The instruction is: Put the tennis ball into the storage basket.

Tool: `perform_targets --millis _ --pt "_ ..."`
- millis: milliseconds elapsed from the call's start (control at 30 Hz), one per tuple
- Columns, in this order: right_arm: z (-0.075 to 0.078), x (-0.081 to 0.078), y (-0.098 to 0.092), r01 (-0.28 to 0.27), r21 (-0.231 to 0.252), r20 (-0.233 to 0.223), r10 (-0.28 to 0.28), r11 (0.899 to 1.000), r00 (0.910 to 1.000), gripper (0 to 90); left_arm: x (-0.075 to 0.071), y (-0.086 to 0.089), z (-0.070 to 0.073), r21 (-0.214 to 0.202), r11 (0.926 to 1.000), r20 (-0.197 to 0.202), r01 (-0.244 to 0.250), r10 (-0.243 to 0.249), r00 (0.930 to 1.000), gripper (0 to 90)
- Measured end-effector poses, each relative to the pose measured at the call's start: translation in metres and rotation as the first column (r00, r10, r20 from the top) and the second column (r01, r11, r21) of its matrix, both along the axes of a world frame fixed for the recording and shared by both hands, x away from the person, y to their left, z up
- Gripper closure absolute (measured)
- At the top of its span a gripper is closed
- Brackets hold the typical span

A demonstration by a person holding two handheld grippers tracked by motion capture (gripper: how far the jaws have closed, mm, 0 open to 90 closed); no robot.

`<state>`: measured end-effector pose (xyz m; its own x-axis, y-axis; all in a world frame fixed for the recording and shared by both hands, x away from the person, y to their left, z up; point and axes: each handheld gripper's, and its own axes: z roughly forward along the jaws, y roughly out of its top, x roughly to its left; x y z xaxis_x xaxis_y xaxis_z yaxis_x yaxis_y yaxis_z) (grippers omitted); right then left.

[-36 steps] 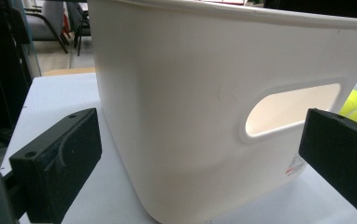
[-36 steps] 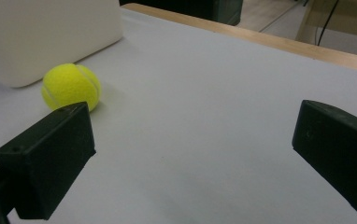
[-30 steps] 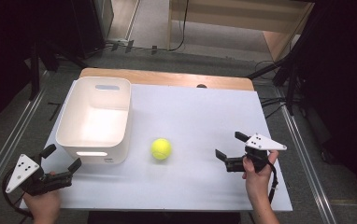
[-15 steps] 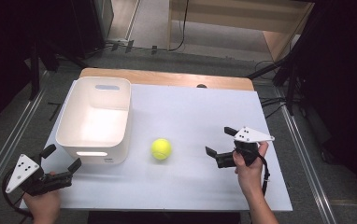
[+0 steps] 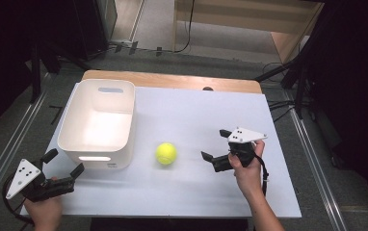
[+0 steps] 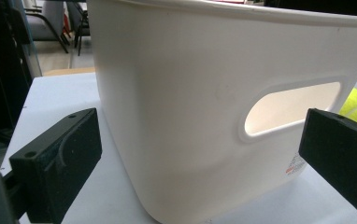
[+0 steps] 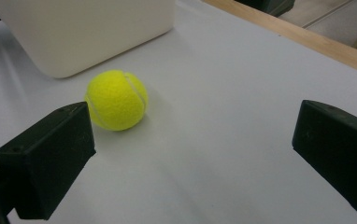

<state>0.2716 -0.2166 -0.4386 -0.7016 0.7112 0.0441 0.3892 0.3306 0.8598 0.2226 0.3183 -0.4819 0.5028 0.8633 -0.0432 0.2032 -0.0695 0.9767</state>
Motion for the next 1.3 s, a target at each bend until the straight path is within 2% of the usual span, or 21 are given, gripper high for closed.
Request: perform_targets --millis 300,900,1300 --pt "-0.001 0.009 0.016 -0.054 -0.035 -0.036 0.053 0.998 0.998 0.0 0.0 0.0 0.0 0.0 1.0 0.0 0.0 0.0 1.0 0.0" --pt "-0.004 0.022 0.041 -0.114 -0.089 -0.09 0.106 0.989 0.9903 0.0 0.0 0.0 0.0 -0.003 1.0 0.001 0.003 -0.003 1.0 0.0" --pt "-0.011 0.032 0.057 -0.161 -0.122 -0.144 0.143 0.979 0.9791 0.0 0.0 0.0 0.0 -0.001 1.0 0.0 0.004 -0.004 1.0 0.0"
